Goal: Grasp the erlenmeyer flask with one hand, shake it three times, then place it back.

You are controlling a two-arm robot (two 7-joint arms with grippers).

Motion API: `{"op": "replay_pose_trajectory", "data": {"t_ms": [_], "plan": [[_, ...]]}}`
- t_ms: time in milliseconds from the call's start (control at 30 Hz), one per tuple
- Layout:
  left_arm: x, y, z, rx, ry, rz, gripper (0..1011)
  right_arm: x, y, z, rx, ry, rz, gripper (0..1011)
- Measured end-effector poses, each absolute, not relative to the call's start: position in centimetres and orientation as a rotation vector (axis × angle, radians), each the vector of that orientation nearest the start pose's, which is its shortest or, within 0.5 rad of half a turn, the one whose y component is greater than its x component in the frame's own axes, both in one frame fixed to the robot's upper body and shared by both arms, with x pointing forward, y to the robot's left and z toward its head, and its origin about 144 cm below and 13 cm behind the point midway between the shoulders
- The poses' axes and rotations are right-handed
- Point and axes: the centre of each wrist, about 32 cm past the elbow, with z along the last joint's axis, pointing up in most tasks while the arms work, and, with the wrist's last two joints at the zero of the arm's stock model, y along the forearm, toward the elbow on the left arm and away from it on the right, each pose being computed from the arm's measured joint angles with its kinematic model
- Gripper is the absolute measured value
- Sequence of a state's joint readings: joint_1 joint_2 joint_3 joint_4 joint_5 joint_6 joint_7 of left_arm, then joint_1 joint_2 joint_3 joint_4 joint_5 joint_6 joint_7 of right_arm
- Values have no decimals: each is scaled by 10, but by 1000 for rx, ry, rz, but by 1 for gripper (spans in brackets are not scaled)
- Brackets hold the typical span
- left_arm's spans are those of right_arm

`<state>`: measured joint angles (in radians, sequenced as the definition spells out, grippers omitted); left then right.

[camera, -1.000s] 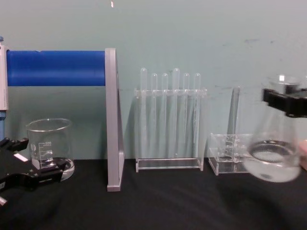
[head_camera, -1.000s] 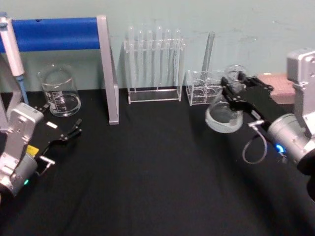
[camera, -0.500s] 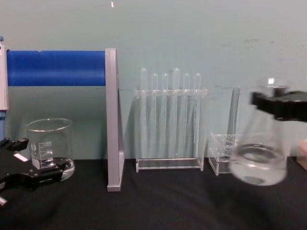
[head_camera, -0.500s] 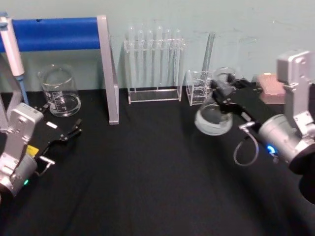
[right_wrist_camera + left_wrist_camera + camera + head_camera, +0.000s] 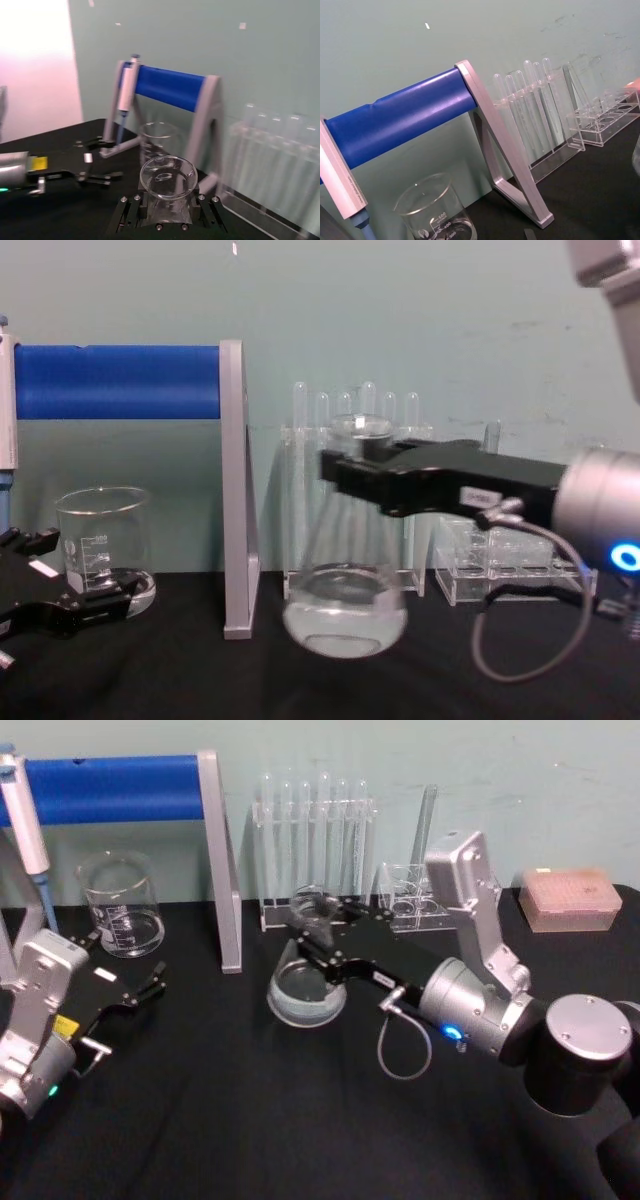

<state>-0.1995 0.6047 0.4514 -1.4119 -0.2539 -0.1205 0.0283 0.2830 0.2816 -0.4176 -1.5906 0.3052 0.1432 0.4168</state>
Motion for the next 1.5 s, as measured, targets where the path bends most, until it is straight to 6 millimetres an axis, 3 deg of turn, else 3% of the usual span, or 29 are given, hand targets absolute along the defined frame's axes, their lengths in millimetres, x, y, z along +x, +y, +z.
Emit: {"op": "replay_pose_trajectory", "data": {"t_ms": [167, 367, 633, 1067, 1300, 1500], "plan": [[489, 310, 1140, 304, -285, 1248, 1001, 510, -170, 1218, -28, -61, -689, 449], [489, 310, 1140, 304, -285, 1248, 1001, 510, -174, 1217, -23, -57, -709, 449], [489, 310, 1140, 305, -285, 1248, 1000, 501, -203, 1220, -10, -67, -890, 449], [489, 310, 1140, 304, -285, 1248, 1001, 466, -259, 1221, -29, -67, -1255, 449], [489, 310, 1140, 304, -285, 1248, 1001, 462, -262, 1221, -28, -65, -1291, 449], [489, 310, 1140, 305, -285, 1248, 1001, 471, -253, 1221, -29, -63, -1228, 449]]}}
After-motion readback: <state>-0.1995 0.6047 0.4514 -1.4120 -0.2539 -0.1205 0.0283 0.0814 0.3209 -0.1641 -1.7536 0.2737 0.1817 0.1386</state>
